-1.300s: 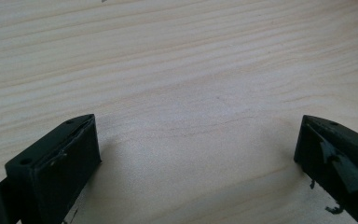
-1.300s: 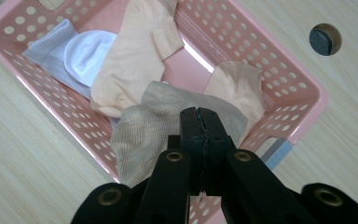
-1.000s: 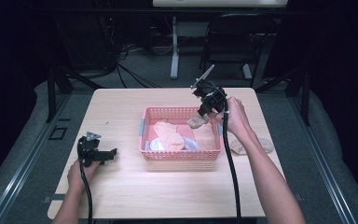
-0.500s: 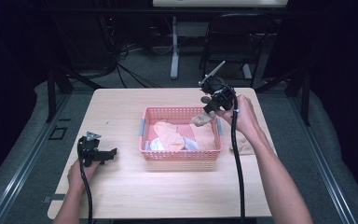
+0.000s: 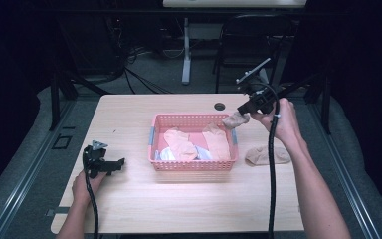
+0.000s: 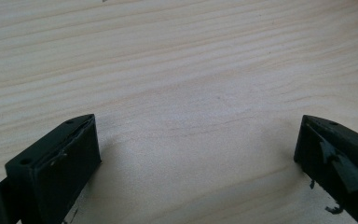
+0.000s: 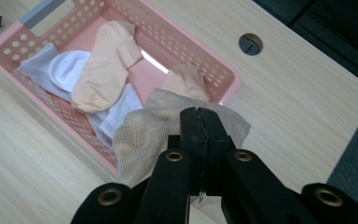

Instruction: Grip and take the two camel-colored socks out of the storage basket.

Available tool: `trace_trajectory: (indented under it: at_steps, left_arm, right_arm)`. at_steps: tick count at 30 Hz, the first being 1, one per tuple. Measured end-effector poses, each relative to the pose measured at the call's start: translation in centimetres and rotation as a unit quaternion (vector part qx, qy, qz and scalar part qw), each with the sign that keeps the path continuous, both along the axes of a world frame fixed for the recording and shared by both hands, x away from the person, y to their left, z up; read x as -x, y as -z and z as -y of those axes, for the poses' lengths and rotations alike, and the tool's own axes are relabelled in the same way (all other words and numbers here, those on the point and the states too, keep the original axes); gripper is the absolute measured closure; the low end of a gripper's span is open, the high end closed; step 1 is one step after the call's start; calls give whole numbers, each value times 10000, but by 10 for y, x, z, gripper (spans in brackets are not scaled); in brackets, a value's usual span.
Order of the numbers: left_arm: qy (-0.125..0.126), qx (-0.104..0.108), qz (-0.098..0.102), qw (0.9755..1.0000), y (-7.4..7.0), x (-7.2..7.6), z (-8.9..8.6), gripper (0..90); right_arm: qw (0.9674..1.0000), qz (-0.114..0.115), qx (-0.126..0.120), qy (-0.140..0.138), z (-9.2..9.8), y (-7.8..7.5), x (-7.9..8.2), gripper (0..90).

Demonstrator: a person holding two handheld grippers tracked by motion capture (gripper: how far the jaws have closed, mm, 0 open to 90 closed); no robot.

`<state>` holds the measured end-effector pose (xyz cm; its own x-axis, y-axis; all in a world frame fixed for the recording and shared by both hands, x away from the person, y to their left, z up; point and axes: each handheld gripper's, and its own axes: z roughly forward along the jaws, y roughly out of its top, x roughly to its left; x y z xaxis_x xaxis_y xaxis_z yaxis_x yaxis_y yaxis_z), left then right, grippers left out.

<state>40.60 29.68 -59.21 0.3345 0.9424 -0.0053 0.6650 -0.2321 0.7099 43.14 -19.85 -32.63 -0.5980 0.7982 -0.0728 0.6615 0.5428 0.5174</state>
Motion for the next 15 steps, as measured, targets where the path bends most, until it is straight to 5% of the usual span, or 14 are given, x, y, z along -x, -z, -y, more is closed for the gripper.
trace_trajectory:
  at_steps: [15]
  left_arm:
    - [-3,0,0,10000,0,0,0,0]
  right_arm:
    - [9976,52,-155,676,78,6,9,900]
